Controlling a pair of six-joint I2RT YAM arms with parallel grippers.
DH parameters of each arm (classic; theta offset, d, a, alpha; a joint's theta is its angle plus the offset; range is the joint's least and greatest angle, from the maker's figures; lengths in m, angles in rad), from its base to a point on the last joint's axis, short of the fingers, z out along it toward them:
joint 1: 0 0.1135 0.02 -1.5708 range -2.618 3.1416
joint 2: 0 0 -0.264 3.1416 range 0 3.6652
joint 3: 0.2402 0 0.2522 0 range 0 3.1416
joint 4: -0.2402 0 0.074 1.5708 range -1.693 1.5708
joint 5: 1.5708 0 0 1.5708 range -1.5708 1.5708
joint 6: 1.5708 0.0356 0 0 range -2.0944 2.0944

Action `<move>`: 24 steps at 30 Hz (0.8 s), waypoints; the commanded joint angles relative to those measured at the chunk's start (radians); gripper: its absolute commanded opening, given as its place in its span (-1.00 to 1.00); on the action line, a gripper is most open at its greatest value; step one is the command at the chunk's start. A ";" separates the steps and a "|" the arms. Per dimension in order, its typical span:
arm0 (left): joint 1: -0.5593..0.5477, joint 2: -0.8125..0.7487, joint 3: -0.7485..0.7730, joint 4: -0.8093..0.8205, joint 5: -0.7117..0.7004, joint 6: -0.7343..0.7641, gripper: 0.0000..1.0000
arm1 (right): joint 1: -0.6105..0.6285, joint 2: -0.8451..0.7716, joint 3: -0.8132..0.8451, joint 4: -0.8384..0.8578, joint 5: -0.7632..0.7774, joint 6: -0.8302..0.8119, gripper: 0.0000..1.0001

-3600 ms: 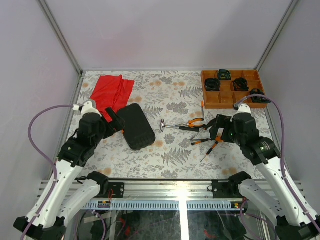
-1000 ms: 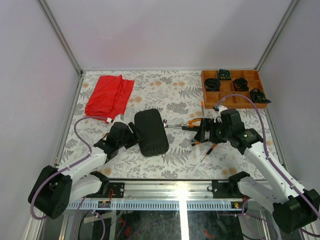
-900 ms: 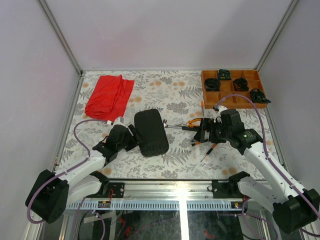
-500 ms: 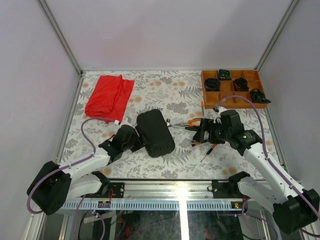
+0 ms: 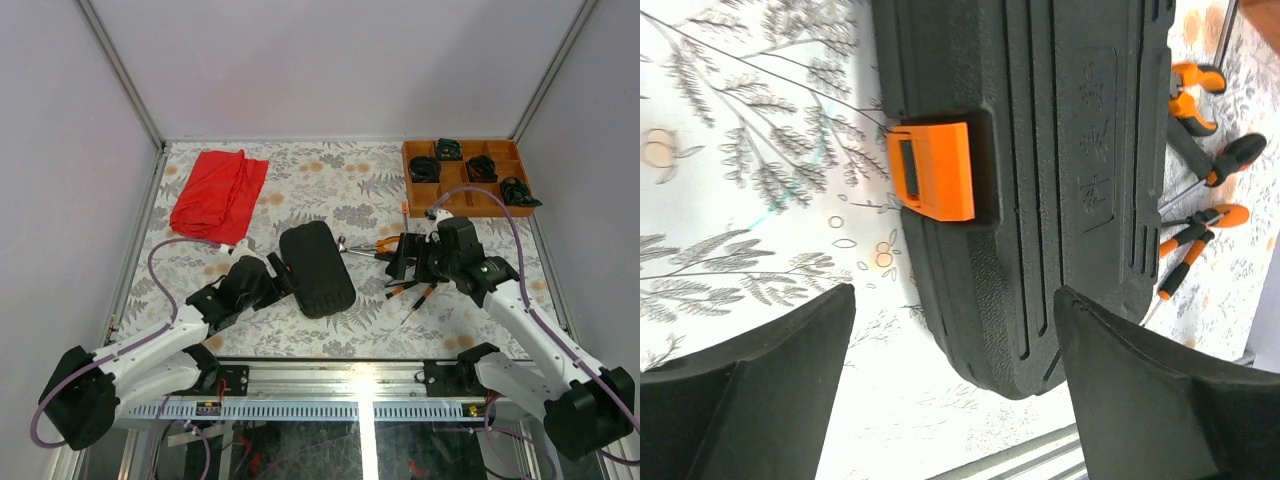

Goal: Sort the tools into containers
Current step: Move the storage box to the center of the board.

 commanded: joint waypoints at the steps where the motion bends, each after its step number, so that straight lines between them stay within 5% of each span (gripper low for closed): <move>1: 0.006 -0.093 0.017 -0.116 -0.111 0.003 0.63 | -0.002 0.053 0.062 0.091 0.106 -0.023 0.98; 9: 0.109 -0.129 0.021 -0.056 -0.028 0.091 0.74 | -0.004 0.203 0.140 0.172 0.212 -0.022 0.99; 17: 0.188 -0.079 0.030 0.013 0.039 0.130 1.00 | 0.000 0.367 0.212 0.320 -0.153 -0.024 0.99; 24: 0.232 -0.028 0.027 0.110 0.124 0.144 1.00 | 0.065 0.479 0.216 0.453 -0.233 0.041 0.99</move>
